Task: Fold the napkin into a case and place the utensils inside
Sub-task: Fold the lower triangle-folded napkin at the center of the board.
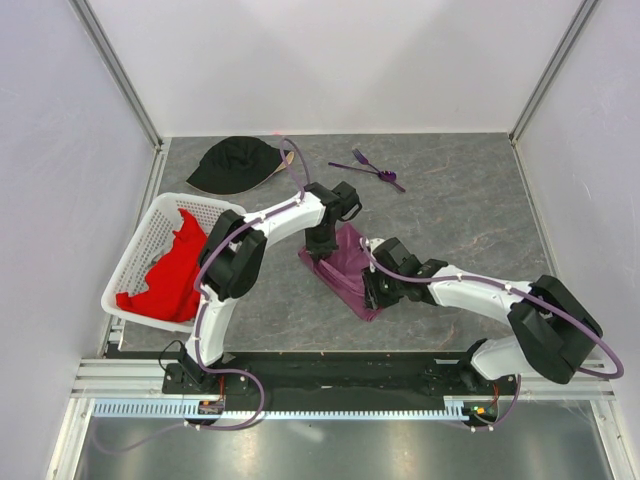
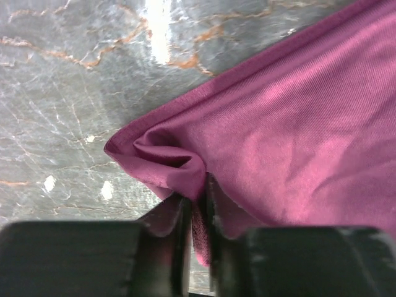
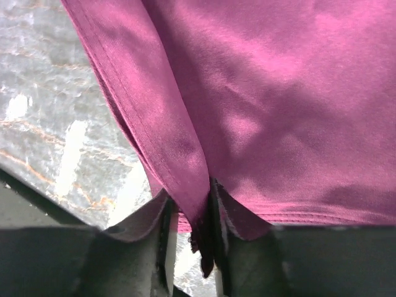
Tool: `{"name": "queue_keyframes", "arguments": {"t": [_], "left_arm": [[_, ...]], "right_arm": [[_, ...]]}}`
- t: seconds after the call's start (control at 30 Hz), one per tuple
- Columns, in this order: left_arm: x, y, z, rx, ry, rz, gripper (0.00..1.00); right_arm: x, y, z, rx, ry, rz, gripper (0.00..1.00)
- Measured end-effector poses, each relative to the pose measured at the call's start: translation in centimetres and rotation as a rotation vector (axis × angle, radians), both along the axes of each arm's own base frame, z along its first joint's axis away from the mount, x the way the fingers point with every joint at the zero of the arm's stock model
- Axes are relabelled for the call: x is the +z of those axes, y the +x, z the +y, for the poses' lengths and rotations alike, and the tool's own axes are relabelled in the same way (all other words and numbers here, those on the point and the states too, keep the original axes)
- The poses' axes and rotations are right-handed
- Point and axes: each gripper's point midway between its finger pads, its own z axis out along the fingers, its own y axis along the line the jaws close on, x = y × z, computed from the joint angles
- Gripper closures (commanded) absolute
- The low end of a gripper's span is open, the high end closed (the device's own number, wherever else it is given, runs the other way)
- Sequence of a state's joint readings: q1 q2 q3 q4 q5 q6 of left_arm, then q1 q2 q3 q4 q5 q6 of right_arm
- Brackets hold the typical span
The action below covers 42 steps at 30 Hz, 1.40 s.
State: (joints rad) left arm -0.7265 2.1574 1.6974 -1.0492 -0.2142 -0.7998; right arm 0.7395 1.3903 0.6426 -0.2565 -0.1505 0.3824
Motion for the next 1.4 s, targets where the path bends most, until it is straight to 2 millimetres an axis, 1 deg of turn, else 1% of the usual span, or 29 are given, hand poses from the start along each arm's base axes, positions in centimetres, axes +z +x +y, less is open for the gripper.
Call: {"name": "queue_keyframes", "arguments": {"t": [0.03,0.07,0.13,0.2,0.27,0.43,0.5,0.53,0.57,0.6,0.63,0.7,0.73,0.8,0.9,1.03,1.1,1.2,1.3,1.4], "left_arm": [[0.1,0.1,-0.1,-0.005,-0.006,0.001,0.63],[0.2,0.1,-0.2,-0.008,-0.009,0.000,0.60],[0.5,0.4,-0.6,-0.015,-0.022,-0.006,0.52],[1.0,0.6,-1.0,-0.024,-0.041,-0.009,0.49],[1.6,1.0,-1.7,-0.032,-0.069,-0.016,0.41],[3.7,1.9,-2.9,-0.048,-0.143,-0.040,0.40],[4.7,1.8,-3.0,-0.053,-0.165,-0.050,0.42],[5.2,1.8,-3.0,-0.053,-0.179,-0.057,0.45],[5.8,1.7,-3.1,-0.054,-0.195,-0.067,0.50],[6.3,1.6,-3.0,-0.055,-0.208,-0.079,0.56],[6.6,1.3,-2.8,-0.055,-0.218,-0.085,0.68],[7.2,0.3,-2.1,-0.053,-0.236,-0.097,0.83],[7.4,-0.3,-1.7,-0.051,-0.242,-0.098,0.93],[7.5,-1.5,-1.1,-0.046,-0.263,-0.094,0.98],[6.7,-2.8,-0.8,-0.045,-0.293,-0.075,0.98],[4.4,-3.7,-1.4,-0.042,-0.325,-0.022,0.98],[3.3,-3.6,-2.0,-0.037,-0.338,-0.006,0.98],[2.5,-3.2,-2.6,-0.034,-0.354,-0.002,0.98],[2.4,-2.9,-2.9,-0.031,-0.362,-0.009,0.98],[2.5,-2.6,-3.2,-0.033,-0.375,-0.021,0.98]], "right_arm": [[0.0,0.2,-0.1,-0.009,-0.001,-0.002,0.84],[0.0,0.4,-0.3,-0.020,-0.002,-0.003,0.88],[0.0,0.9,-0.6,-0.040,-0.002,-0.003,0.93],[-0.1,1.2,-0.9,-0.059,0.003,0.004,0.94],[-0.4,1.5,-1.0,-0.072,0.010,0.019,0.97],[-0.6,2.2,-1.0,-0.104,0.053,0.053,0.97],[-0.5,2.6,-1.1,-0.119,0.071,0.059,0.95],[-0.5,2.8,-1.1,-0.125,0.079,0.064,0.92],[-0.5,2.9,-1.1,-0.130,0.085,0.068,0.91],[-0.5,3.0,-1.2,-0.134,0.092,0.071,0.90],[-0.5,3.0,-1.2,-0.135,0.097,0.075,0.88],[-0.6,3.1,-1.1,-0.135,0.109,0.083,0.87],[-0.6,3.1,-1.0,-0.133,0.115,0.086,0.87],[-0.6,3.2,-0.8,-0.131,0.133,0.094,0.87],[-0.6,3.2,-0.3,-0.127,0.168,0.106,0.87],[-0.6,2.8,0.3,-0.122,0.215,0.125,0.87],[-0.7,2.5,0.6,-0.123,0.243,0.139,0.87],[-0.8,1.8,1.1,-0.130,0.291,0.170,0.87],[-0.8,0.7,1.6,-0.142,0.358,0.208,0.87],[-0.8,-0.9,2.3,-0.154,0.414,0.251,0.85]]}}
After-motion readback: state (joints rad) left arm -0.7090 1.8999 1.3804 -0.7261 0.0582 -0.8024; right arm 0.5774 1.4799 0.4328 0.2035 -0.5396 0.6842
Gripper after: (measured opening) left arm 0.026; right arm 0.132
